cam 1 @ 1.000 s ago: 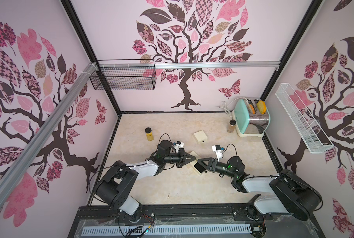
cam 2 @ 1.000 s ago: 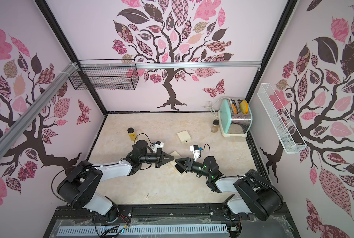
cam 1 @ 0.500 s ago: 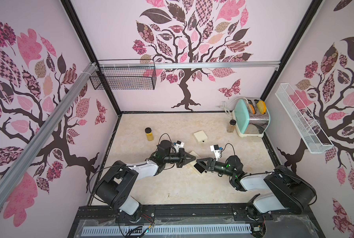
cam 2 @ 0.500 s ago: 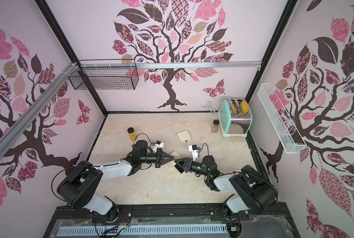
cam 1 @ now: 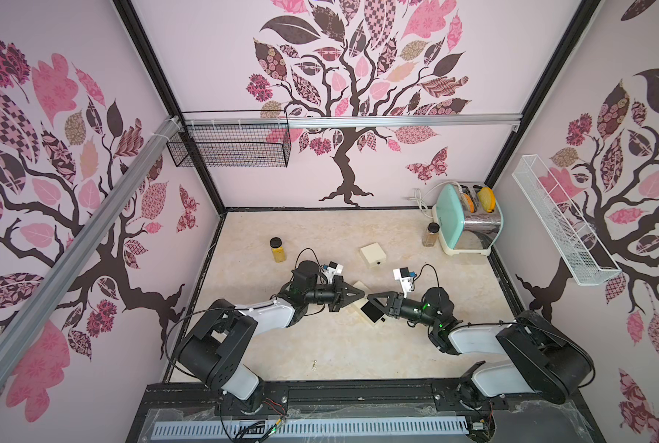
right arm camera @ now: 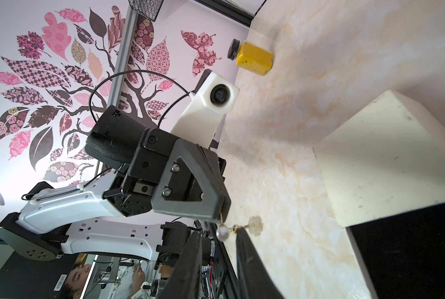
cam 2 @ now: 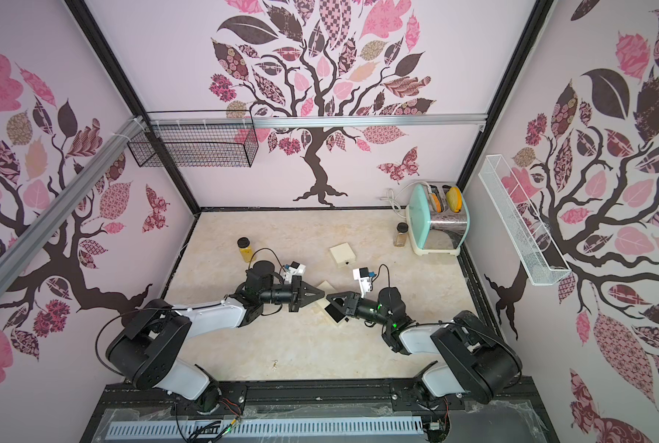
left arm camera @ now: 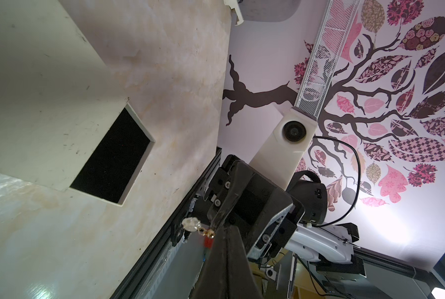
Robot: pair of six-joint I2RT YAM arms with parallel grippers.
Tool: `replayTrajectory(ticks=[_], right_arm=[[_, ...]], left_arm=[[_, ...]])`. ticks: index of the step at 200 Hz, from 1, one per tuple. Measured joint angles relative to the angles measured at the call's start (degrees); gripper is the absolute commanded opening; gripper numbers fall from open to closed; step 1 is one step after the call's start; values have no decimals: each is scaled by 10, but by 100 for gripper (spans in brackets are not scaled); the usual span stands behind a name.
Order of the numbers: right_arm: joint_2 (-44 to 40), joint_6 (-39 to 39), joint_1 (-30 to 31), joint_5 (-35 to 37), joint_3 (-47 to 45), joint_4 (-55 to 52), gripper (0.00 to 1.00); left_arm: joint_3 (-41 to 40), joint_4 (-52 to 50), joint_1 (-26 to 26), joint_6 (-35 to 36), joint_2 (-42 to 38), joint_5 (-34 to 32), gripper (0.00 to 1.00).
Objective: Place the earrings into the drawer-style jewelry box
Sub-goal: Pick up the earring from the center of the board.
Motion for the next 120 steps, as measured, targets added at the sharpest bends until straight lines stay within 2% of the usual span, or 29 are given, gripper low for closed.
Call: replayTrajectory(ticks=[76,120], right_arm=[[31,2,0,-19,16,7,21],[31,5,0,-24,16,10,11]], left_arm=[[0,0,0,0,0,0,0],[0,0,0,0,0,0,0]])
